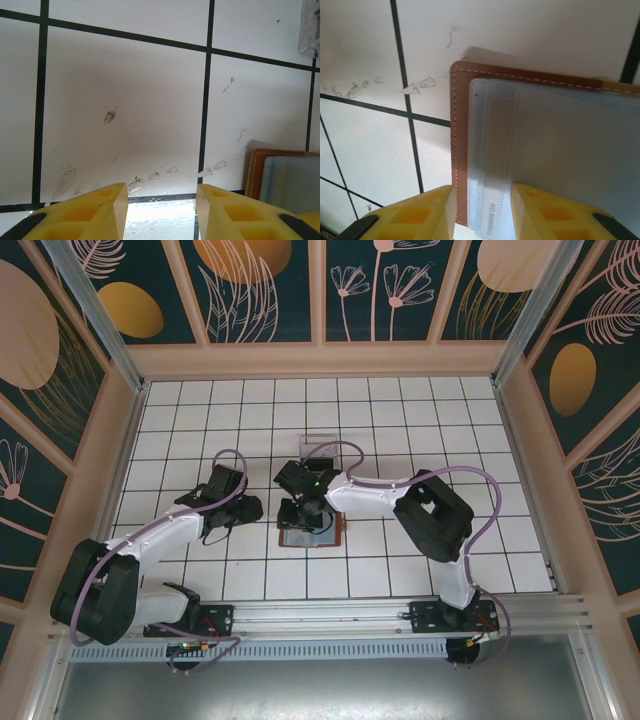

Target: Take the credit cards out of the card holder

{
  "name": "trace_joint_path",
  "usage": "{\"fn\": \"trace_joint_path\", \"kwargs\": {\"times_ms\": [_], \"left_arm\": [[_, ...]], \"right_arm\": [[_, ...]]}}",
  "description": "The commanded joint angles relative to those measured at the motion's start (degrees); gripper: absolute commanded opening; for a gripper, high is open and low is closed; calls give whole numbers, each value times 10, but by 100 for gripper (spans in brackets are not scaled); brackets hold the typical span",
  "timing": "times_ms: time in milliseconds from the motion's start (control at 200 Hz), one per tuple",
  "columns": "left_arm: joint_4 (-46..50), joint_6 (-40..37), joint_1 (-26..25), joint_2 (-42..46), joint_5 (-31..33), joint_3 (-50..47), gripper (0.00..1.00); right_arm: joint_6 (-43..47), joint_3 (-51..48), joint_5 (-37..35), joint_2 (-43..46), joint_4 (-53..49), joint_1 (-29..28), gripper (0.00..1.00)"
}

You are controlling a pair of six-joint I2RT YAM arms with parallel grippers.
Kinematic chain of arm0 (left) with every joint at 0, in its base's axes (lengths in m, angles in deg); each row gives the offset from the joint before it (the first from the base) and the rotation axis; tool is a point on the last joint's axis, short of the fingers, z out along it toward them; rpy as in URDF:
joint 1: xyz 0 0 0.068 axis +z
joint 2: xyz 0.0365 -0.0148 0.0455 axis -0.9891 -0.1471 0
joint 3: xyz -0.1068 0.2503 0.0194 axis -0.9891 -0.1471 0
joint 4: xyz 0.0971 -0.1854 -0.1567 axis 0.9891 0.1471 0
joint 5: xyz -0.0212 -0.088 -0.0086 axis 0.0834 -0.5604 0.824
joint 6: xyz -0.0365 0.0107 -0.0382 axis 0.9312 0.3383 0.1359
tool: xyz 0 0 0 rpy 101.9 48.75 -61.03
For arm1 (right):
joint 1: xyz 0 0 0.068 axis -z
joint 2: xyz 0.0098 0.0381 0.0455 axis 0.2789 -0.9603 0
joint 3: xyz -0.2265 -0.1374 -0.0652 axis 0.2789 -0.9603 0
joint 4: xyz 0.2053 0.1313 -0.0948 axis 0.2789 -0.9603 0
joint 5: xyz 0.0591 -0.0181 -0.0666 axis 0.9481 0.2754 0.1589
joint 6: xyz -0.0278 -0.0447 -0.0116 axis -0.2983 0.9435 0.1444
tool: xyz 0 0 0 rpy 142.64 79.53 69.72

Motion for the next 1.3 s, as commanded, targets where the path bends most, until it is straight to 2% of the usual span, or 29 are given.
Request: {"fn": "trace_joint_path", "kwargs": {"times_ms": [0,841,1296], "left_arm": [[-3,-10,3,-8,-8,8,41],[-7,-15,3,-25,-24,17,41],[-5,-19,3,-33,-29,26,41]], "right_arm": [[15,17,-48,-17,-72,-8,36],[11,109,-168,-30,-239,-26,39],[5,117,-216,-23,-297,-28,44]]}}
